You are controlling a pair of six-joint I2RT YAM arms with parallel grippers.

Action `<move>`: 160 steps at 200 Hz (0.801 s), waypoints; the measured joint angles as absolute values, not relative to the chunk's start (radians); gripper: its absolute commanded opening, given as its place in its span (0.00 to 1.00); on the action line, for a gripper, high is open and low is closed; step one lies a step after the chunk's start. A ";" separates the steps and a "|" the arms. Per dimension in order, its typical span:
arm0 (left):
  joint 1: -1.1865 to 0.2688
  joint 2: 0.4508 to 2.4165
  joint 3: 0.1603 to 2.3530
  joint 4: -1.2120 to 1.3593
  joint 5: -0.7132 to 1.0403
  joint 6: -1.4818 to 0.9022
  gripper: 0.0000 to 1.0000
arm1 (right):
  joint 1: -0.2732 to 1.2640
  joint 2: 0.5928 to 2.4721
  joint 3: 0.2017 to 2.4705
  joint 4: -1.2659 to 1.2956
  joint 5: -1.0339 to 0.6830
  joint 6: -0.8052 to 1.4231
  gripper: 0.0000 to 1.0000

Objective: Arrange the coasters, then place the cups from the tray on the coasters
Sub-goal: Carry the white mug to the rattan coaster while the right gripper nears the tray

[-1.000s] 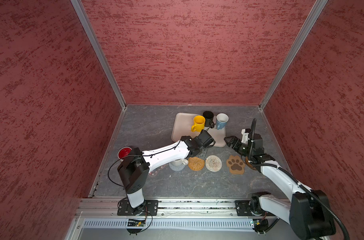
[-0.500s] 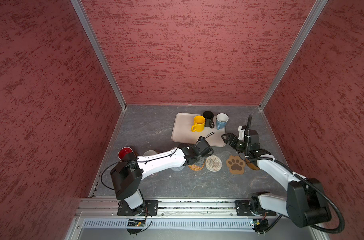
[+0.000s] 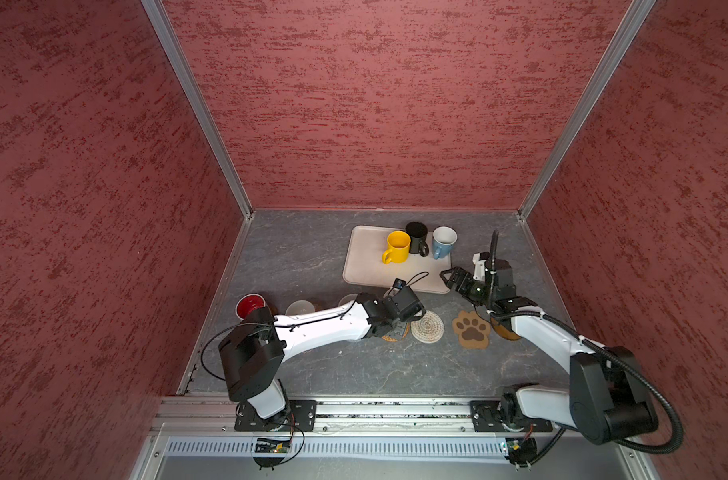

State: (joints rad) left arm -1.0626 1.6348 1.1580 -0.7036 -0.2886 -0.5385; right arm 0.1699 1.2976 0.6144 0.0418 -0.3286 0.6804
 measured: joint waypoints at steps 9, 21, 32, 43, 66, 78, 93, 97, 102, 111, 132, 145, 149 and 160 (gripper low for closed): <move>-1.066 1.635 1.157 -0.704 -0.287 -0.543 0.00 | 0.170 1.304 0.614 0.043 -0.329 0.680 0.97; -1.068 1.635 1.157 -0.701 -0.286 -0.546 0.00 | 0.172 1.314 0.614 0.047 -0.329 0.680 0.97; -1.068 1.635 1.155 -0.697 -0.286 -0.550 0.00 | 0.173 1.323 0.614 0.052 -0.329 0.680 0.97; -1.068 1.634 1.147 -0.693 -0.286 -0.553 0.00 | 0.174 1.330 0.614 0.056 -0.330 0.680 0.97; -1.068 1.629 1.130 -0.693 -0.285 -0.558 0.00 | 0.174 1.339 0.614 0.058 -0.330 0.676 0.97; -1.068 1.627 1.127 -0.697 -0.283 -0.563 0.00 | 0.174 1.342 0.614 0.061 -0.331 0.676 0.98; -1.069 1.623 1.127 -0.698 -0.280 -0.567 0.00 | 0.174 1.345 0.614 0.065 -0.332 0.674 0.98; -1.070 1.622 1.127 -0.698 -0.279 -0.568 0.00 | 0.174 1.346 0.614 0.065 -0.332 0.674 0.98; -1.071 1.619 1.127 -0.698 -0.278 -0.569 0.00 | 0.174 1.347 0.614 0.065 -0.332 0.673 0.98; -1.072 1.615 1.127 -0.698 -0.276 -0.570 0.00 | 0.174 1.349 0.614 0.067 -0.332 0.673 0.98; -1.078 1.608 1.127 -0.698 -0.271 -0.572 0.00 | 0.174 1.356 0.614 0.075 -0.333 0.673 0.98; -1.083 1.608 1.127 -0.698 -0.271 -0.572 0.00 | 0.174 1.361 0.614 0.080 -0.333 0.673 0.98; -1.084 1.608 1.127 -0.698 -0.270 -0.572 0.00 | 0.175 1.362 0.614 0.081 -0.333 0.673 0.98; -1.088 1.608 1.127 -0.700 -0.271 -0.572 0.00 | 0.175 1.364 0.614 0.082 -0.333 0.673 0.98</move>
